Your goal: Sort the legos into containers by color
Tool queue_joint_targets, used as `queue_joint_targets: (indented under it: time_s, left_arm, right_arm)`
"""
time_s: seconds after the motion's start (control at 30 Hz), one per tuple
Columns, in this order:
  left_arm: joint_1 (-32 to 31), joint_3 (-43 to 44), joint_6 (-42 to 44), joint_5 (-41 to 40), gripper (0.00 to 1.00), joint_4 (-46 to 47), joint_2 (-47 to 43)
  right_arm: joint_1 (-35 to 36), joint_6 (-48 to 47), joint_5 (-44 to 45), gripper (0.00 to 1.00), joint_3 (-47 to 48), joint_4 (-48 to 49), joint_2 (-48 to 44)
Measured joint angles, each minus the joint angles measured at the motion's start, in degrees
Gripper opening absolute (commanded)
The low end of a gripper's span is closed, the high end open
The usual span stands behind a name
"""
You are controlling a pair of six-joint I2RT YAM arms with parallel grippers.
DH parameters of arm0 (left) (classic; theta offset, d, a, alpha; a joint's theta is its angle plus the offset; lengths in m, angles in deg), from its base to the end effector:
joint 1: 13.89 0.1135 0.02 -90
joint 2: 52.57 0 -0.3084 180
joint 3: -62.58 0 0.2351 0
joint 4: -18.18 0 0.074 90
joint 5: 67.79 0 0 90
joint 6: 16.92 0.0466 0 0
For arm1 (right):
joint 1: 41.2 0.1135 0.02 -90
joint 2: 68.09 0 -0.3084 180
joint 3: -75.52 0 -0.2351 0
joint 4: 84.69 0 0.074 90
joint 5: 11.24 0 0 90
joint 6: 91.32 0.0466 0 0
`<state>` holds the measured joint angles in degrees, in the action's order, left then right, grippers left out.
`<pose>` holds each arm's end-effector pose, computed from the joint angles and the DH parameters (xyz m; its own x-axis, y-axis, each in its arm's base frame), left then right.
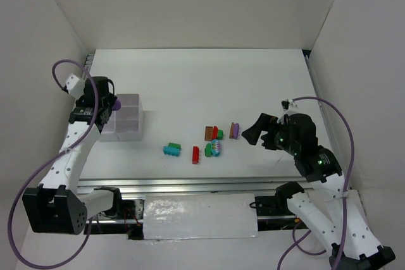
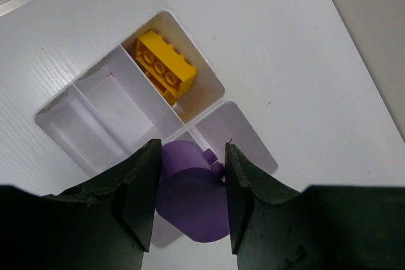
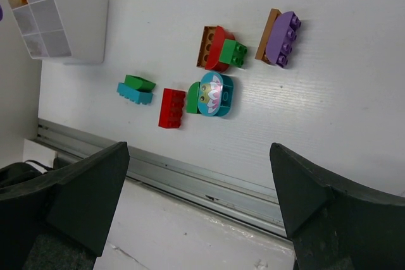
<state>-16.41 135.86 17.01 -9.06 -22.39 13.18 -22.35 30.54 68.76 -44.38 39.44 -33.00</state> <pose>0.2227 0.0144 0.3634 0.0255 -0.7110 -0.7027 -0.6736 0.5072 -0.5376 0.0765 0.0347 0.3287 -0.6547 0.3258 -0.6821 -0.1338 0.8382 0.5288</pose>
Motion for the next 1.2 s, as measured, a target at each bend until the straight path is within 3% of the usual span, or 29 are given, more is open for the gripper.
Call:
queue_joint_targets:
  time_s: [0.4, 0.73, 1.2]
  left_arm:
    - [12.11, -7.21, -0.55, 3.50, 0.00, 10.80, -1.09]
    - [14.21, -12.92, 1.95, 7.63, 0.01, 19.41, -1.09]
    - [14.78, -15.91, 1.62, 7.45, 0.09, 22.05, -0.68]
  right_arm:
    - [0.94, -0.22, -0.35, 1.00, 0.00, 0.00, -0.09]
    - [1.27, -0.44, -0.37, 1.00, 0.00, 0.00, 0.09]
    - [1.64, -0.44, -0.26, 1.00, 0.00, -0.02, -0.42]
